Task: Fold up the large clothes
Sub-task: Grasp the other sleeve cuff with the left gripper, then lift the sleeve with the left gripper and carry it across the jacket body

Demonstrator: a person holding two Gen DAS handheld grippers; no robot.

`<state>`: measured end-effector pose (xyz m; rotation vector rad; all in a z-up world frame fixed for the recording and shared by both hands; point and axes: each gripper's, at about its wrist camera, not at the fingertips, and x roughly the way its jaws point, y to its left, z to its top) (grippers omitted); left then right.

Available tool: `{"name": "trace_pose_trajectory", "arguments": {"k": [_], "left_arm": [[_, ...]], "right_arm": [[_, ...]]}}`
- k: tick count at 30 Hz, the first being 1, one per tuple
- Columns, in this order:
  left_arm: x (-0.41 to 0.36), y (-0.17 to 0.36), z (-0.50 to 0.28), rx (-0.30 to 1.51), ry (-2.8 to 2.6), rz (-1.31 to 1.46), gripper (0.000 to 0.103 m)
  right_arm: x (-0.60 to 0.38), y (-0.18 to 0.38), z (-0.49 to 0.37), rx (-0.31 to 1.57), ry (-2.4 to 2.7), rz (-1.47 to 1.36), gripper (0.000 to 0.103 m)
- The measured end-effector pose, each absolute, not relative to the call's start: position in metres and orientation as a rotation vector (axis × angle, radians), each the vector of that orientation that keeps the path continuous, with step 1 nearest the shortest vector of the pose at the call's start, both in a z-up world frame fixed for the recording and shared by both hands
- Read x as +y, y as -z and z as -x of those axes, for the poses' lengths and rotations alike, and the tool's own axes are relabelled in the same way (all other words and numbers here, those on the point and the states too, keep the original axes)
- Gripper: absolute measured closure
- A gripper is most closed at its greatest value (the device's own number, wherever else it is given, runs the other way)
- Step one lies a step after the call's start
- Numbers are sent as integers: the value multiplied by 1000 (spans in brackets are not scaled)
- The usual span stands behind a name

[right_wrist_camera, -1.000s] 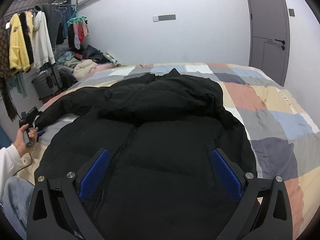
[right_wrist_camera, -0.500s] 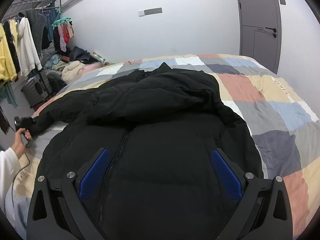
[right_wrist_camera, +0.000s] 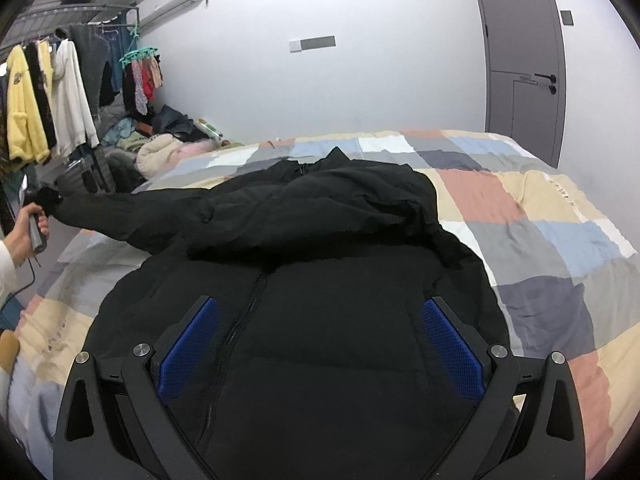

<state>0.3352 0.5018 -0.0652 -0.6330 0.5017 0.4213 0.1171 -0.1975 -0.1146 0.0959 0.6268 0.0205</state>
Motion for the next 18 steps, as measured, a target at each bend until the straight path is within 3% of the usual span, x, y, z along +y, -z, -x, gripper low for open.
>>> {"name": "trace_pose_trajectory", "arguments": {"k": [7, 18], "left_arm": [[396, -12, -337, 484, -397, 380, 96], [218, -79, -369, 454, -291, 94, 95]], "right_arm": [[-204, 107, -105, 587, -45, -100, 1], [-223, 95, -83, 518, -40, -116, 0]]}}
